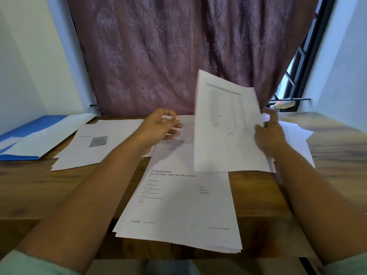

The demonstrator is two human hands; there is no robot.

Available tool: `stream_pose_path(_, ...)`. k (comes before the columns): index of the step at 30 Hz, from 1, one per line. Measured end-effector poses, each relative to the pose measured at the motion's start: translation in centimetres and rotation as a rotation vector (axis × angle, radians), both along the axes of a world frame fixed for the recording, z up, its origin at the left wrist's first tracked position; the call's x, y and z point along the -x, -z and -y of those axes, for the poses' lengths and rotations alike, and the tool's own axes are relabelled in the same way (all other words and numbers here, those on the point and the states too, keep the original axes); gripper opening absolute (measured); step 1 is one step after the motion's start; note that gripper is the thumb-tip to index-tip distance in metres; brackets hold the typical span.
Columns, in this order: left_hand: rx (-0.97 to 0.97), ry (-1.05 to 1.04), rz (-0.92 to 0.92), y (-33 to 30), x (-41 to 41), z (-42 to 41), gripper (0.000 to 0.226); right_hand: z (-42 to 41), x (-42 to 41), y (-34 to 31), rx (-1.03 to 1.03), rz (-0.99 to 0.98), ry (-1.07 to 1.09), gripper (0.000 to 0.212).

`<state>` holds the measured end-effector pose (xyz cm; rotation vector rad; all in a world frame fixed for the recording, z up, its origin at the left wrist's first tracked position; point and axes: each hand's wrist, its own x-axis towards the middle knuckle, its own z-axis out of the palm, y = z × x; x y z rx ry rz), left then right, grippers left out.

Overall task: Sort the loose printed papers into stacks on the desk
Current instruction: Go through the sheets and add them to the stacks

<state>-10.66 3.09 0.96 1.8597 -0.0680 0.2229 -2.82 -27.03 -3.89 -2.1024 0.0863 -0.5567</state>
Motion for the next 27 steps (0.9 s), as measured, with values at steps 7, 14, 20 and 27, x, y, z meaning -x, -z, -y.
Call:
stream_pose_path(7, -0.894, 0.034, -0.094, 3.8, -3.8, -1.8, 0.072, 7.7, -3.8, 2.5, 0.621, -0.297, 0.275, 0.043)
stream_pose_path(14, -0.998, 0.047, -0.195, 5.7, -4.5, -2.6, 0.112, 0.2, -2.5, 1.5, 0.909, -0.481, -0.315, 0.094)
stream_pose_path(20, -1.023, 0.018, -0.193, 6.3, -5.1, -3.4, 0.102, 1.8, -2.9, 1.6, 0.923, -0.535, -0.270, 0.085)
stream_pose_path(27, -0.938, -0.003, -0.146, 6.7, -5.3, -3.8, 0.084, -0.7, -1.3, 2.0, 0.563, -0.182, -0.263, 0.034)
